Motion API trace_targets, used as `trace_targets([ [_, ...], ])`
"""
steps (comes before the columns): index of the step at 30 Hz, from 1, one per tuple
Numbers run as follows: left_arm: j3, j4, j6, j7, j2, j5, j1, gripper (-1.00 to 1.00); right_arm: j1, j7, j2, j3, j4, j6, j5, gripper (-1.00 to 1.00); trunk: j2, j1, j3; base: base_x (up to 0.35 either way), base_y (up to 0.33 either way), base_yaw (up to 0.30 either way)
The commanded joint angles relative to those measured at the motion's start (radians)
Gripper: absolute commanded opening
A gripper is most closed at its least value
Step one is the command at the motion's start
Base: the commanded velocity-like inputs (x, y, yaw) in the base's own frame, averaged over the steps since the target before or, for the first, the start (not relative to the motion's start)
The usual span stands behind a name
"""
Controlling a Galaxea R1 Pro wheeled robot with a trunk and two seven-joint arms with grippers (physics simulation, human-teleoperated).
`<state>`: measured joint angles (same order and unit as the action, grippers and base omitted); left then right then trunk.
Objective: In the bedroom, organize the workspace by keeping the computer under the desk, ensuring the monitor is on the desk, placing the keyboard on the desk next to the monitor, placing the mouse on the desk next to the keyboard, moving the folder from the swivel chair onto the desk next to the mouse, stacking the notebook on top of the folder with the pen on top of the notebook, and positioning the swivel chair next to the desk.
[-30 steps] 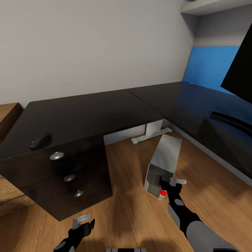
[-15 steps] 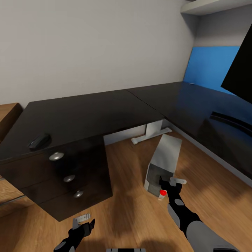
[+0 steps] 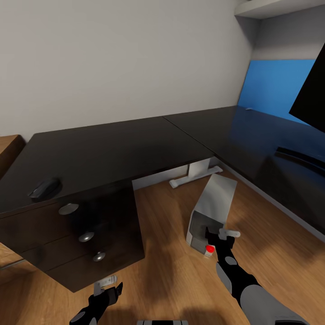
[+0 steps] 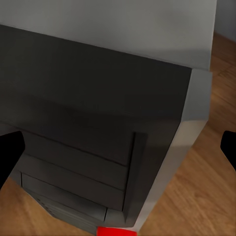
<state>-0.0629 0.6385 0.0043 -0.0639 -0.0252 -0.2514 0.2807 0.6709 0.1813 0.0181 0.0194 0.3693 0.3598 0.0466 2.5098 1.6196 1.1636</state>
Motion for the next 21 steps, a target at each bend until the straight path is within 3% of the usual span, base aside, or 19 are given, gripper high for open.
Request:
trace_targets([
  [1,-0.005,0.000,0.000,-0.007,-0.001,-0.009,0.000,1.00,0.001,0.000,0.000,0.005,0.000,0.005,0.005,1.00,0.000,0.000,0.001,0.001,0.000,0.000],
  [6,-0.005,0.000,0.001,-0.007,-0.001,-0.009,0.000,1.00,0.001,0.000,0.000,0.005,0.000,0.005,0.005,1.00,0.000,0.000,0.001,-0.113,0.000,0.000],
  [21,-0.005,0.000,0.002,-0.007,-0.001,-0.009,0.000,1.00,0.001,0.000,-0.001,0.007,0.002,0.007,0.006,1.00,0.000,0.000,0.001,-0.264,0.000,0.000],
])
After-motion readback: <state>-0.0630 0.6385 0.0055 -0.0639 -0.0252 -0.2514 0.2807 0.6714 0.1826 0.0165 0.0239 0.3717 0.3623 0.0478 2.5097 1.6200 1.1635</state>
